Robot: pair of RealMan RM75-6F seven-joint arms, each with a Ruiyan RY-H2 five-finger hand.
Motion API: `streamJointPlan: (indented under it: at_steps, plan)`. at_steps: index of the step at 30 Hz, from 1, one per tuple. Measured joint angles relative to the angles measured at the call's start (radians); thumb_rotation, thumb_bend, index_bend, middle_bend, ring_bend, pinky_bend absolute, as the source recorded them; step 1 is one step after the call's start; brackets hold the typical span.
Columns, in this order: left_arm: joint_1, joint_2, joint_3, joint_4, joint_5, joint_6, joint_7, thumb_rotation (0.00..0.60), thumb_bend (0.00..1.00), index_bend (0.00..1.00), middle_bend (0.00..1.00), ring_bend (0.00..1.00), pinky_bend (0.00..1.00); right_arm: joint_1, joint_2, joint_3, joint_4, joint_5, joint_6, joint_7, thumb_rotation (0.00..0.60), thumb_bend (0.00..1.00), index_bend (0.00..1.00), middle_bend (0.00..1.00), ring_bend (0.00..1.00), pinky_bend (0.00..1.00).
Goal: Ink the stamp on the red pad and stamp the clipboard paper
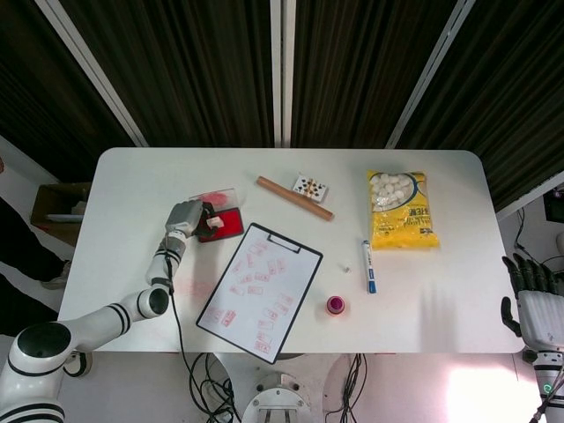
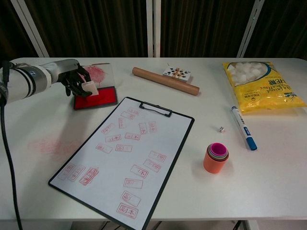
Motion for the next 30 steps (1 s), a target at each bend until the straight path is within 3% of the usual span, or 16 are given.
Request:
streamJointPlan:
  at_steps: [11, 17, 23, 27, 30]
  plan:
    - [0.005, 0.049, -0.018, -0.085, 0.011, 0.022, -0.006, 0.6, 0.45, 0.69, 0.69, 0.61, 0.58, -0.005, 0.003, -0.002, 0.007, -0.011, 0.011, 0.028, 0.6, 0.56, 0.0, 0.0, 0.0, 0.0]
    - [0.021, 0.132, -0.024, -0.257, -0.008, 0.078, 0.024, 0.6, 0.46, 0.7, 0.7, 0.64, 0.59, -0.013, 0.006, -0.008, 0.019, -0.025, 0.021, 0.055, 0.6, 0.56, 0.0, 0.0, 0.0, 0.0]
    - [0.042, 0.206, -0.01, -0.504, -0.032, 0.155, 0.069, 0.6, 0.46, 0.7, 0.7, 0.64, 0.59, -0.019, 0.001, -0.018, 0.034, -0.04, 0.027, 0.071, 0.6, 0.56, 0.0, 0.0, 0.0, 0.0]
    - [0.049, 0.202, 0.028, -0.638, 0.014, 0.244, 0.113, 0.6, 0.46, 0.7, 0.7, 0.64, 0.59, -0.025, 0.0, -0.022, 0.036, -0.047, 0.035, 0.076, 0.6, 0.56, 0.0, 0.0, 0.0, 0.0]
    - [0.045, 0.156, 0.049, -0.653, 0.05, 0.277, 0.138, 0.6, 0.46, 0.7, 0.7, 0.64, 0.59, -0.031, 0.003, -0.024, 0.035, -0.049, 0.043, 0.08, 0.6, 0.56, 0.0, 0.0, 0.0, 0.0]
